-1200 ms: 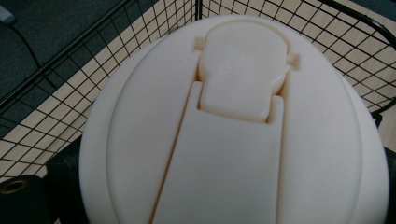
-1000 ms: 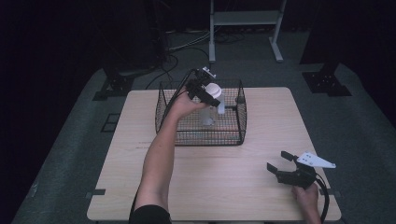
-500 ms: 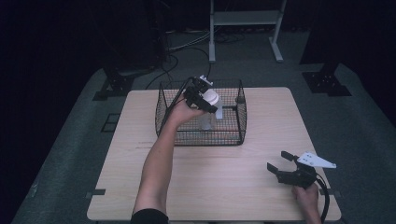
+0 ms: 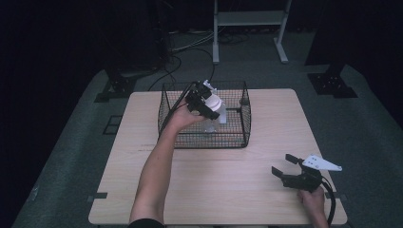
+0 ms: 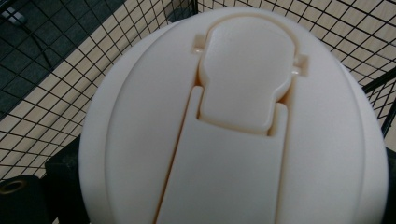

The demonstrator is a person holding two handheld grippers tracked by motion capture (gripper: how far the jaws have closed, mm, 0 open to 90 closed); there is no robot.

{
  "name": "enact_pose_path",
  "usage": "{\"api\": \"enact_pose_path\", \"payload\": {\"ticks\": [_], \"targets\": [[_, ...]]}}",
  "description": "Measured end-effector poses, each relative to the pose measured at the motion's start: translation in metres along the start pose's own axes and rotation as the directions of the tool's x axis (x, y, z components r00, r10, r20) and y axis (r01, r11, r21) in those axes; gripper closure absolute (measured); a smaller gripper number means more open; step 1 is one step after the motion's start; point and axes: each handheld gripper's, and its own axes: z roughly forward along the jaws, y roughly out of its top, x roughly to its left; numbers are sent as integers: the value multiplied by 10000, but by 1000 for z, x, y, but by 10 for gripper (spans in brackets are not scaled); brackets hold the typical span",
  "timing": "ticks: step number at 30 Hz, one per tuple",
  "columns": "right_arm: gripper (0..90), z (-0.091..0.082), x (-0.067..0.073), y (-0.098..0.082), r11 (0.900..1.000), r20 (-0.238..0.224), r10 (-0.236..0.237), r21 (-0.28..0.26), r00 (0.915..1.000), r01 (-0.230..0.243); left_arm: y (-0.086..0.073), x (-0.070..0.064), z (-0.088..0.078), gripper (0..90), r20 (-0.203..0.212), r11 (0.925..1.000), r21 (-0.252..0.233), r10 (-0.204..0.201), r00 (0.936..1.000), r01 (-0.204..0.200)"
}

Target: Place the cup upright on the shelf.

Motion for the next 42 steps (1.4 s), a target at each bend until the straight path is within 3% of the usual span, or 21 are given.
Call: {"api": "enact_pose_path", "payload": {"ticks": [8, 12, 15, 29, 33, 42], "targets": [[135, 1, 2, -1, 9999, -67, -87, 149, 9999, 88, -2, -4, 1, 38, -206, 9996, -150, 244, 9995, -247], [134, 1, 2, -1, 9997, -22, -78, 213, 10000, 78, -6, -1, -2, 18, -170, 9996, -257, 123, 9998, -127], [135, 2, 2, -1, 9997, 13, -98, 225, 10000, 98, -9, 3, -8, 0, -46, 9981, -607, -128, 9999, 125], [135, 4, 5, -1, 9984, 120, -338, 467, 9994, 332, -23, 8, -23, 0, 27, 9963, -745, -424, 9991, 425], [134, 5, 6, -1, 9982, 139, -330, 496, 9994, 323, -27, 6, -29, 0, 241, 9945, -954, -414, 9989, 435], [134, 5, 6, -1, 9981, 160, -332, 519, 9993, 324, -41, 1, -42, 0, 295, 9922, -1220, -203, 9994, 237]]}}
